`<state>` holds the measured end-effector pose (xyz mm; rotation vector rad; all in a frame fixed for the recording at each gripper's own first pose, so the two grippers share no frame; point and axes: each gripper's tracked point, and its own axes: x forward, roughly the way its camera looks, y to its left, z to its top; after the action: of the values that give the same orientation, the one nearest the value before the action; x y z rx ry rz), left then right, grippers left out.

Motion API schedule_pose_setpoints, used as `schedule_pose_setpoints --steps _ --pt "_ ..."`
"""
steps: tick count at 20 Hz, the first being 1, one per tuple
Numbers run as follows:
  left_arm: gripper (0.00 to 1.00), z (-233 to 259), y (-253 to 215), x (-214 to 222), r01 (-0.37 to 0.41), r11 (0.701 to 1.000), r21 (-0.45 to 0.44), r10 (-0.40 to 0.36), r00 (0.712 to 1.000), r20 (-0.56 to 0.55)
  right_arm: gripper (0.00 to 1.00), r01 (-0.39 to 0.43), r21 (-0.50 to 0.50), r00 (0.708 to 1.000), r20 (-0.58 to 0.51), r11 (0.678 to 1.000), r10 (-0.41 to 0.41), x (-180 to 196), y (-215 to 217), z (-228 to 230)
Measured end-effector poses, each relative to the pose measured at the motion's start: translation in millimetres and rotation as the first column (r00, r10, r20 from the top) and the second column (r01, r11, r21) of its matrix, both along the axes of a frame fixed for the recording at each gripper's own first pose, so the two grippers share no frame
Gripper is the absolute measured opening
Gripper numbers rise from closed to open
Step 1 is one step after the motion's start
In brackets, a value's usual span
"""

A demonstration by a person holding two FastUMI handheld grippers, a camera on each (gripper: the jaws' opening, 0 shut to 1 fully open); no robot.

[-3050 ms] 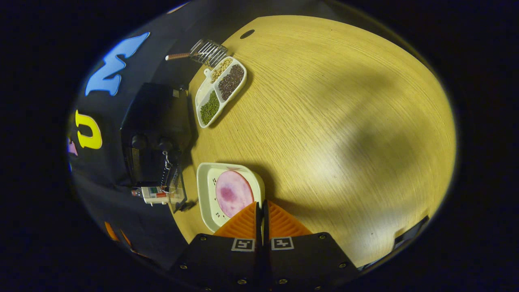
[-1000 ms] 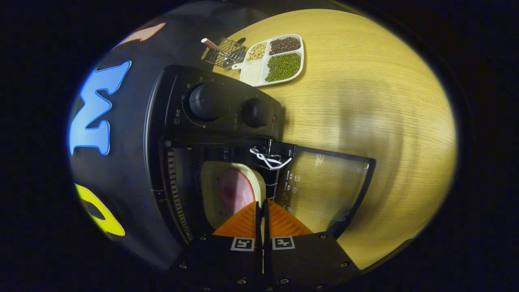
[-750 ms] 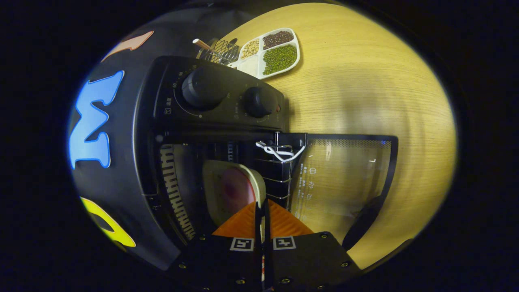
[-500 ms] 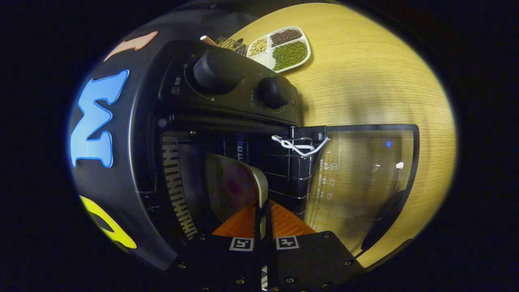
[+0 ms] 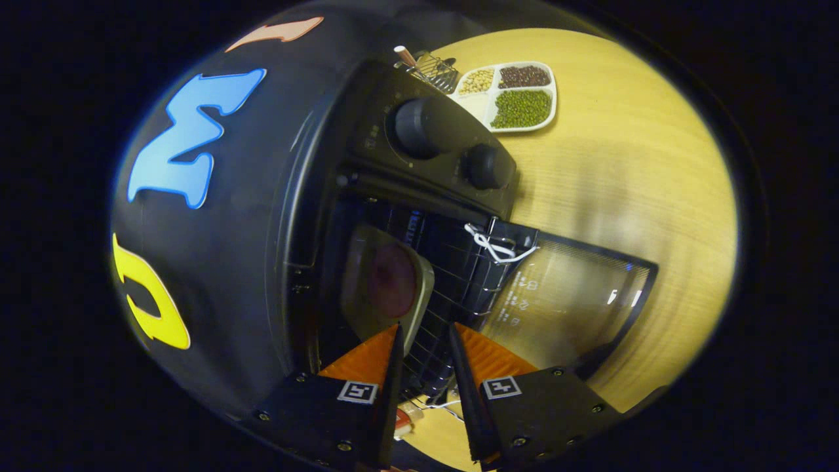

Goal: Open the electric oven with the left hand, put the food in, and close the electric oven.

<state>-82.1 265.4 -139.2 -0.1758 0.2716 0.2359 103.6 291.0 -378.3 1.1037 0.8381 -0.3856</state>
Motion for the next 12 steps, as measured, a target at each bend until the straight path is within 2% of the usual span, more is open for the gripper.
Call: schedule_pose_setpoints --steps 2,4,5,8,9,10,12 --pt "1.00 1 -14 8 0.030 1.000 0.000 -0.030 1.000 0.006 0.44 -0.108 -0.103 0.994 0.007 0.989 0.110 -21 -14 10" --pt "1.00 3 -29 16 0.062 0.998 -0.004 -0.062 0.998 0.012 0.44 -0.243 -0.242 0.966 0.031 0.939 0.258 -37 -33 26" --pt "1.00 6 -36 21 0.076 0.997 -0.006 -0.076 0.997 0.017 0.44 -0.288 -0.309 0.947 0.046 0.906 0.317 -42 -46 37" --pt "0.97 8 -58 32 0.116 0.993 -0.013 -0.115 0.993 0.026 0.44 -0.348 -0.486 0.893 0.090 0.802 0.442 -57 -85 69" --pt "0.91 9 -66 36 0.129 0.992 -0.014 -0.129 0.991 0.027 0.44 -0.353 -0.539 0.874 0.103 0.765 0.475 -61 -97 83" --pt "1.00 9 -74 39 0.143 0.990 -0.013 -0.142 0.989 0.029 0.44 -0.351 -0.599 0.853 0.112 0.719 0.510 -64 -112 95" --pt "1.00 11 -92 46 0.171 0.985 -0.013 -0.171 0.985 0.031 0.44 -0.306 -0.725 0.815 0.136 0.617 0.564 -68 -134 130"
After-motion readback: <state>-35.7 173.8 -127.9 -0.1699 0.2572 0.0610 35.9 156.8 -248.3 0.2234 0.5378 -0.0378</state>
